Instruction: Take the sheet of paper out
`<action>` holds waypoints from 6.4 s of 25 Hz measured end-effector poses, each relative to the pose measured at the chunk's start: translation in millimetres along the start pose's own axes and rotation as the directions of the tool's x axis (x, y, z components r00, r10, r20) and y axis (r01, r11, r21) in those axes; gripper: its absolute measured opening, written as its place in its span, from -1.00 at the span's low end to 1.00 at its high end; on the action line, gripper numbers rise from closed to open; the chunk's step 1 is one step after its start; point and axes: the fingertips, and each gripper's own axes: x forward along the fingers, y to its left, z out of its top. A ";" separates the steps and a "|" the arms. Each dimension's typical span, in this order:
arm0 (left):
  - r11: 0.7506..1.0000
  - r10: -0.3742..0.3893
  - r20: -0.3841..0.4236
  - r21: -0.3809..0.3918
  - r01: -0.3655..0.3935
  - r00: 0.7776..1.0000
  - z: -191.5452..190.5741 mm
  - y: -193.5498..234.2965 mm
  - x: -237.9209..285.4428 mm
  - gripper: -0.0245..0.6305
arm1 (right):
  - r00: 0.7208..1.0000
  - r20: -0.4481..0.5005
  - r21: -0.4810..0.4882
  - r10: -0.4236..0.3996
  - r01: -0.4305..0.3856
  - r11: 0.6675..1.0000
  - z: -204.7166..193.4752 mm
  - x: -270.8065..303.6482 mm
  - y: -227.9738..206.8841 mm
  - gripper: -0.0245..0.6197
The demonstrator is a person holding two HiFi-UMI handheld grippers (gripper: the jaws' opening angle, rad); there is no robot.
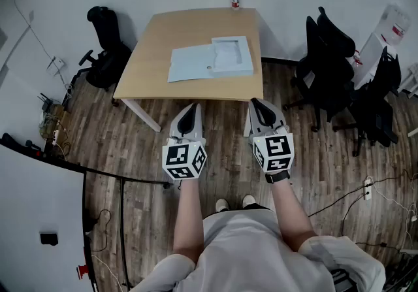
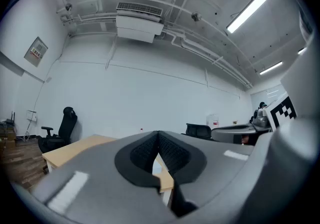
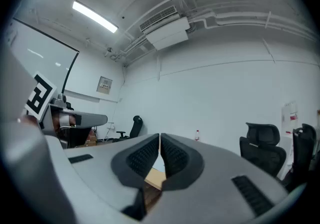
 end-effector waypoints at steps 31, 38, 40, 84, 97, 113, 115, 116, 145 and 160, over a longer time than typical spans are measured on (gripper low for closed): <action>0.992 -0.126 0.016 -0.027 0.126 0.992 -14.7 73.2 17.0 -0.90 | 0.998 0.025 -0.001 -0.053 0.053 0.999 -10.8 64.8 64.7 -0.86; 0.992 -0.125 -0.015 -0.016 0.125 0.992 -25.4 87.9 81.1 -0.89 | 0.998 0.010 0.048 -0.055 0.055 0.997 -28.1 121.5 24.9 -0.86; 0.993 -0.119 -0.019 -0.013 0.118 0.993 -25.3 95.2 101.1 -0.89 | 0.999 0.013 0.059 -0.046 0.046 0.997 -28.6 140.7 15.9 -0.86; 0.991 -0.124 -0.202 -0.080 0.110 0.971 -129.5 181.3 432.0 -0.90 | 0.992 -0.059 0.241 0.109 -0.092 0.966 -124.5 436.3 -155.8 -0.87; 0.974 -0.194 -0.347 -0.182 0.137 0.917 -185.1 215.0 503.3 -0.89 | 0.982 -0.155 0.261 0.107 -0.063 0.963 -156.0 509.8 -170.3 -0.87; 0.943 -0.286 -0.552 -0.306 0.128 0.783 -309.6 220.9 530.8 -0.80 | 0.933 -0.332 0.306 0.138 -0.032 0.952 -239.1 546.5 -172.3 -0.87; 0.941 -0.292 -0.572 -0.316 0.123 0.767 -323.0 218.9 529.1 -0.79 | 0.925 -0.351 0.312 0.148 -0.034 0.950 -248.4 547.2 -170.5 -0.87; 0.940 -0.292 -0.581 -0.319 0.118 0.760 -329.1 217.8 528.3 -0.78 | 0.921 -0.359 0.314 0.153 -0.035 0.949 -252.8 547.3 -170.0 -0.87; 0.949 -0.311 -0.768 -0.279 0.143 0.560 -419.0 194.0 529.8 -0.54 | 0.870 -0.460 0.364 0.179 0.001 0.931 -303.7 555.8 -182.0 -0.87; 0.976 -0.217 -0.841 -0.188 0.108 0.495 -425.6 209.7 522.8 -0.87 | 0.868 -0.454 0.368 0.199 -0.020 0.930 -299.5 559.4 -166.5 -0.87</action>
